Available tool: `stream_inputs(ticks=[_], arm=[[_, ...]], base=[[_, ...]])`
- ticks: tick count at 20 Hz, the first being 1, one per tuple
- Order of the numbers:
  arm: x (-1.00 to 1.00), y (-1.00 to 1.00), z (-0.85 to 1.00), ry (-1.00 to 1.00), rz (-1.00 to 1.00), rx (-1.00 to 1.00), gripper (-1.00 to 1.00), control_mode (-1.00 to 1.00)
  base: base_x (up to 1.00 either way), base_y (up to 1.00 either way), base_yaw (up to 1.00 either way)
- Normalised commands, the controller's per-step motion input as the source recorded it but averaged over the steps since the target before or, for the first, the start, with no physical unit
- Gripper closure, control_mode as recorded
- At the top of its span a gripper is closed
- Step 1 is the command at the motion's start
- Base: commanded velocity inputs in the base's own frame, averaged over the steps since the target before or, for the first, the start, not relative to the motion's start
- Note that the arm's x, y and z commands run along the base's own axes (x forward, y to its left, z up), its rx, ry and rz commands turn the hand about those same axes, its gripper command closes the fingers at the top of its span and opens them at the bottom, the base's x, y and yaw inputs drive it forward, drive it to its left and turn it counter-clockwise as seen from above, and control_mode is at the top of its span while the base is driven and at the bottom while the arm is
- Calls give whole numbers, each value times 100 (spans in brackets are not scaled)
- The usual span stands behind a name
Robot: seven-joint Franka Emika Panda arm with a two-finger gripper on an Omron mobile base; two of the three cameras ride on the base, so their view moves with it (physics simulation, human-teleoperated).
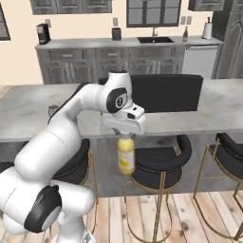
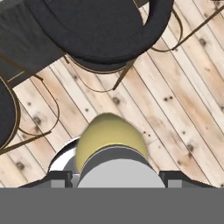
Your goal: There is a wine glass and glass cup on the dining counter. Place the wine bottle next to the wine glass and the juice bottle next to the glass cup.
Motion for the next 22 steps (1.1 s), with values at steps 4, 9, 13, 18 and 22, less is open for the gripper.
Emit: stream_inputs(ticks=[4, 9, 13, 18, 22], arm=[[0, 0, 0, 0, 0, 0, 100, 100], [0, 0, 0, 0, 0, 0, 100, 100], [0, 0, 0, 0, 0, 0, 100, 100], [0, 0, 0, 0, 0, 0, 100, 100], [0, 0, 0, 0, 0, 0, 100, 100]], base=[[48, -29, 39], [45, -28, 50], [41, -31, 49], [36, -36, 42], [23, -40, 37]])
